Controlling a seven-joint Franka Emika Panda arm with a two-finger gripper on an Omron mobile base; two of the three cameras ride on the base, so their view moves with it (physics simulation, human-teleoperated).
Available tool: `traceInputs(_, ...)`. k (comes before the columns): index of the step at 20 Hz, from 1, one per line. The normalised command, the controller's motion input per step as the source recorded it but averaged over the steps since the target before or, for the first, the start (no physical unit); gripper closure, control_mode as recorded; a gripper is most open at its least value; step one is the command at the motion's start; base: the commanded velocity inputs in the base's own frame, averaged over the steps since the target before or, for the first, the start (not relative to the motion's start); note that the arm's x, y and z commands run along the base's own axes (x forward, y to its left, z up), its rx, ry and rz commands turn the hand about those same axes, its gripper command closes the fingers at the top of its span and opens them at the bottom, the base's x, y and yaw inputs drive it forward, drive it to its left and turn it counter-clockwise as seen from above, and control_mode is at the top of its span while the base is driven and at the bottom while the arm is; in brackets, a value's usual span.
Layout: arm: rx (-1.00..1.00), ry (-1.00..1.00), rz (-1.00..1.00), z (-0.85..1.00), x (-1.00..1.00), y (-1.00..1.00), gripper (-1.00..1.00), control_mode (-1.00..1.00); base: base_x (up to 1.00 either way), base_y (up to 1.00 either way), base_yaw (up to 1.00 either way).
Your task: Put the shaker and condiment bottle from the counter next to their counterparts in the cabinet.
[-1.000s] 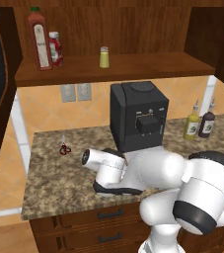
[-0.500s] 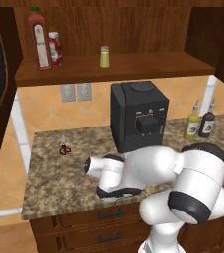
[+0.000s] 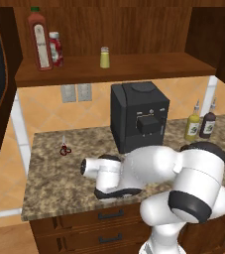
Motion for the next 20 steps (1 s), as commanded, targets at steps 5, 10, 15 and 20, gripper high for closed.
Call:
traceInputs(5, -0.11, -0.04, 0.4, 0.84, -0.37, -0.2, 1.0, -1.0, 0.0, 0.0, 0.0)
traceInputs(10, -0.26, -0.02, 0.46, 1.0, -0.51, -0.21, 1.0, -1.0, 0.0, 0.0, 0.0)
traceInputs(15, -0.24, -0.02, 0.49, 1.0, -0.4, -0.18, 1.0, -1.0, 0.0, 0.0, 0.0)
traceInputs(20, -0.1, 0.0, 0.34, 1.0, -0.07, -0.27, 1.0, -1.0, 0.0, 0.0, 0.0)
